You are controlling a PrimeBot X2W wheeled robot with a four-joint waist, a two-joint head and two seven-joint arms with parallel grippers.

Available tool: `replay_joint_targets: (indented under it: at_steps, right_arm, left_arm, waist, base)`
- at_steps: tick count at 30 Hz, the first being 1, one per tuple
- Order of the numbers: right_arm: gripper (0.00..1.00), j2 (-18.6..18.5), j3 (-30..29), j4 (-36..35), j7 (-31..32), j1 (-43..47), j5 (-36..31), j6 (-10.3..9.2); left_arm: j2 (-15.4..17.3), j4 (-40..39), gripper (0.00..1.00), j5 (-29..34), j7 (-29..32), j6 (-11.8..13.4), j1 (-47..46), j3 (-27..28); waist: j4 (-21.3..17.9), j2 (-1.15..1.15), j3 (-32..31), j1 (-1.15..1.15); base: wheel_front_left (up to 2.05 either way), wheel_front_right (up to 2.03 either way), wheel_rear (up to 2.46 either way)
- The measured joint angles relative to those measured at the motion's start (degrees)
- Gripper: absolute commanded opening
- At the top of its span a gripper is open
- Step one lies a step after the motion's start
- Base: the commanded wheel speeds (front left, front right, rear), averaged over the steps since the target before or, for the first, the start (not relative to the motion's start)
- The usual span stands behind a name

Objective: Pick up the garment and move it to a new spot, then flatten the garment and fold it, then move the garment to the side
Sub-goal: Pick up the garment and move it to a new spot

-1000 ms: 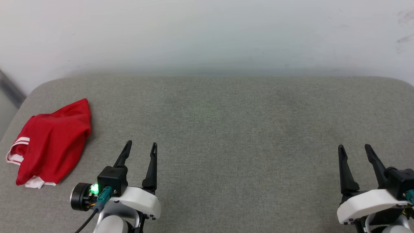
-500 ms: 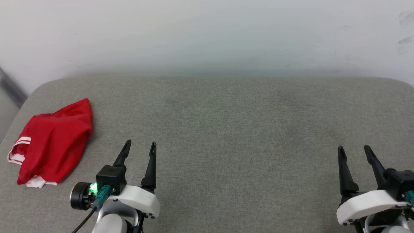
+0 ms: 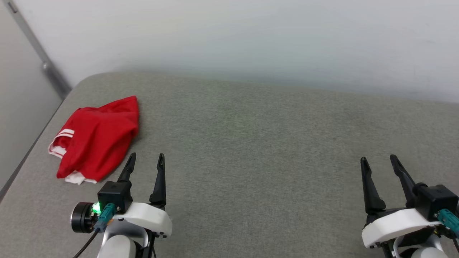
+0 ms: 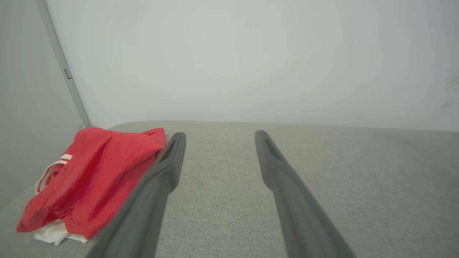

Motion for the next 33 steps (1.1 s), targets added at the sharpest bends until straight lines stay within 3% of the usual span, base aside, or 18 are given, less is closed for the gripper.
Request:
replay_joint_targets:
  at_steps: [19,26,33]
  right_arm:
    - [1.00,-0.1,6.1,-2.1,0.8,-0.5,0.7,0.07]
    - [1.00,-0.3,6.0,-3.1,1.3,-0.8,0.7,0.07]
    - [1.00,-2.0,7.2,-5.6,2.8,-3.0,0.5,0.07]
  left_arm:
    - [-0.2,-1.8,1.00,0.2,0.0,0.6,1.5,5.2]
    - [-0.3,-2.4,1.00,0.7,0.0,0.8,2.1,6.1]
    - [-0.5,-2.9,1.00,0.9,0.0,1.5,-0.5,6.9]
  waist:
    - [15.5,0.00,0.8,0.00]
    - [17.3,0.00,1.7,0.00]
    - [16.5,0.00,4.2,0.00]
  base:
    - [0.00,0.00,0.00]
    - [0.00,0.00,0.00]
    - [0.00,0.00,0.00]
